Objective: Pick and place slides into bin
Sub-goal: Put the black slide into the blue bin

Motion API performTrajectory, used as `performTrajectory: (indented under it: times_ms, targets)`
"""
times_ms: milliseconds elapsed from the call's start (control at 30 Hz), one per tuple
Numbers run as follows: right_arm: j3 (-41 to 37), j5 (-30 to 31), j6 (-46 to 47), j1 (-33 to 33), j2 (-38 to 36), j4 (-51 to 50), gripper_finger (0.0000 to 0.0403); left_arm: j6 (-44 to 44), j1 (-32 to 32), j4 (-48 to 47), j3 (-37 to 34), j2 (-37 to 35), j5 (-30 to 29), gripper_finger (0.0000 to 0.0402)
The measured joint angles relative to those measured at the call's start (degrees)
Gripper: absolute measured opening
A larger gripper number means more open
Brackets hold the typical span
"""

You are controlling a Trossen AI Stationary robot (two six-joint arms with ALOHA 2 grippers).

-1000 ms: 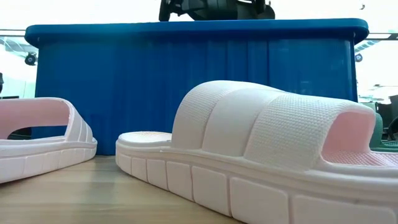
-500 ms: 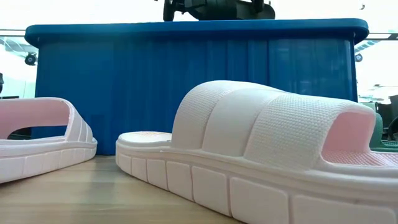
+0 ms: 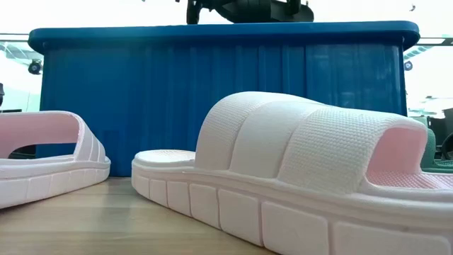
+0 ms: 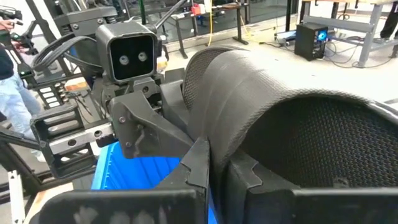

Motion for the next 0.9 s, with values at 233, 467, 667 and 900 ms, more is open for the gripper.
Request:
performTrajectory:
  times_ms: [233, 467, 667, 900]
  targets:
    - [0.0, 3.1, -1.1, 0.2, 0.0, 0.2, 0.0023, 0.0, 0.1, -0.7, -0.1, -1.2, 0.6, 0.0001]
    - [0.0, 5.2, -5.0, 0.2, -0.3, 0.0, 0.0049, 0.0, 0.3, -5.9, -0.7, -5.2, 1.1, 0.0001]
    - [0.0, 6.2, -6.7, 0.1, -0.8, 0.0, 0.0071, -0.5, 0.5, -10.2, -0.8, -8.6, 0.1, 0.0]
    - [0.0, 6.0, -11.9, 0.2, -1.4, -0.1, 0.0106, -5.7, 0.8, -19.4, -1.0, -13.4, 0.2, 0.0]
